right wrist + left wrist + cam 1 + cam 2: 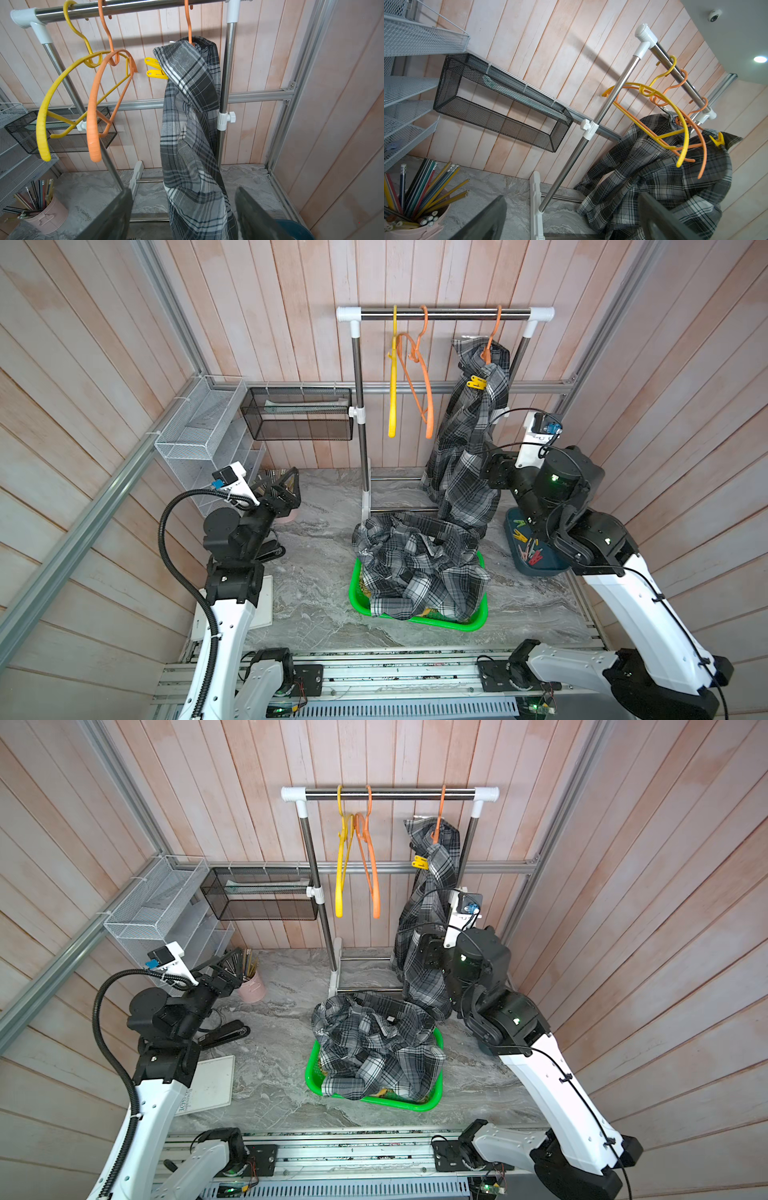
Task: Remove the clothespins securing long-sleeve shirts to the hanger
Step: Pick up the hanger from the clothesline.
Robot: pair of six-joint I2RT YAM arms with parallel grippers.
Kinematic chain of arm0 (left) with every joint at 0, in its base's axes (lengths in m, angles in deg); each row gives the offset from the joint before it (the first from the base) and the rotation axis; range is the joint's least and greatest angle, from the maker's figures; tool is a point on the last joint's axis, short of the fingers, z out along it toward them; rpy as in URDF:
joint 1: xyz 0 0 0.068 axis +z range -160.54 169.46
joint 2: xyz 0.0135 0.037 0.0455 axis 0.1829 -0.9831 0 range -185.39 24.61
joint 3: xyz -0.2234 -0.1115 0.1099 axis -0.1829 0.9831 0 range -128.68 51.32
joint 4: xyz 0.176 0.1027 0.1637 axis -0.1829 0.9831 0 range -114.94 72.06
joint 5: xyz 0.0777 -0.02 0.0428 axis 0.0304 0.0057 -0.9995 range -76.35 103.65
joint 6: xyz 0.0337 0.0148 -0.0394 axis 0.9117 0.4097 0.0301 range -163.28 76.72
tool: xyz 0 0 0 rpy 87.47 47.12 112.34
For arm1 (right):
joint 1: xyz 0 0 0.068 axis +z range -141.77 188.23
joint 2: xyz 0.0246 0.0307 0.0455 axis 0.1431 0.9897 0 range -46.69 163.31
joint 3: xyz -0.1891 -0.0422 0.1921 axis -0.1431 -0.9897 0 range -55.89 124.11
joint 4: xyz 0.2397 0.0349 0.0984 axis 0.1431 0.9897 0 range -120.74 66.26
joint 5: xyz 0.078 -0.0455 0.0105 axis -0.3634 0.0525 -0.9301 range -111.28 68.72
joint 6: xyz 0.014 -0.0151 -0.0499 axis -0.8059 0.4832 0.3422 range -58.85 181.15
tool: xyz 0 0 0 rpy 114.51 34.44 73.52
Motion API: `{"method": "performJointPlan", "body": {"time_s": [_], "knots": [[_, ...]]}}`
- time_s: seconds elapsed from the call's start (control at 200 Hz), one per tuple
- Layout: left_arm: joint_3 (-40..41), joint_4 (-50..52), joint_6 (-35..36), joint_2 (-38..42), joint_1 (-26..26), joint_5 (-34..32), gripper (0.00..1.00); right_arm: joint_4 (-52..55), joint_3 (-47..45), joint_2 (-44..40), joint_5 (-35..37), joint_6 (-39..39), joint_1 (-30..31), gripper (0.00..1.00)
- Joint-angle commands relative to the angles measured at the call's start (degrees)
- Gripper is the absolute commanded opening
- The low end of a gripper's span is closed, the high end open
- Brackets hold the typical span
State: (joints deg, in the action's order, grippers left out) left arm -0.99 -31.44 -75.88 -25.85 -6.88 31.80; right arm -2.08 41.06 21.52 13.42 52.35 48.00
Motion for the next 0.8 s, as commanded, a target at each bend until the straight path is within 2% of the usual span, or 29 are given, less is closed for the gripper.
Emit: {"method": "performJointPlan", "body": {"time_s": [0.0, 0.155, 0.315, 0.44, 0.55, 0.59, 0.69, 0.795], "knots": [[1.29, -1.83, -0.35, 0.05, 0.21, 0.85, 1.00, 0.97, 2.26, 2.33, -0.54, -0.70, -0.61, 0.83], [2.39, -2.90, -0.88, 0.21, 0.22, 0.88, 1.00, 0.65, 7.24, 7.47, -7.82, -2.41, -6.18, 0.84], [2.49, -2.93, -0.80, 0.49, 0.21, 0.79, 1.00, 0.71, 11.56, 12.89, -6.00, -2.85, -10.33, 0.83], [2.56, -2.90, -0.80, 0.46, 0.21, 0.79, 1.00, -0.41, 13.49, 15.76, -10.92, -3.63, -14.53, 0.81], [2.73, -2.90, -0.80, 0.30, 0.22, 0.72, 1.00, -0.81, 15.94, 18.64, -11.75, -3.35, -16.71, 0.78], [2.77, -2.90, -0.88, 0.23, 0.21, 0.69, 1.00, -0.46, 17.39, 19.74, -12.06, -3.29, -17.20, 0.73], [2.97, -3.21, -1.11, 0.10, 0.16, 0.70, 1.00, -0.37, 19.85, 21.74, -12.49, -1.94, -17.62, 0.46], [3.11, -3.34, -1.09, -0.24, 0.21, 0.66, 1.00, -0.20, 21.56, 23.01, -13.55, -0.42, -17.64, 0.26]]}}
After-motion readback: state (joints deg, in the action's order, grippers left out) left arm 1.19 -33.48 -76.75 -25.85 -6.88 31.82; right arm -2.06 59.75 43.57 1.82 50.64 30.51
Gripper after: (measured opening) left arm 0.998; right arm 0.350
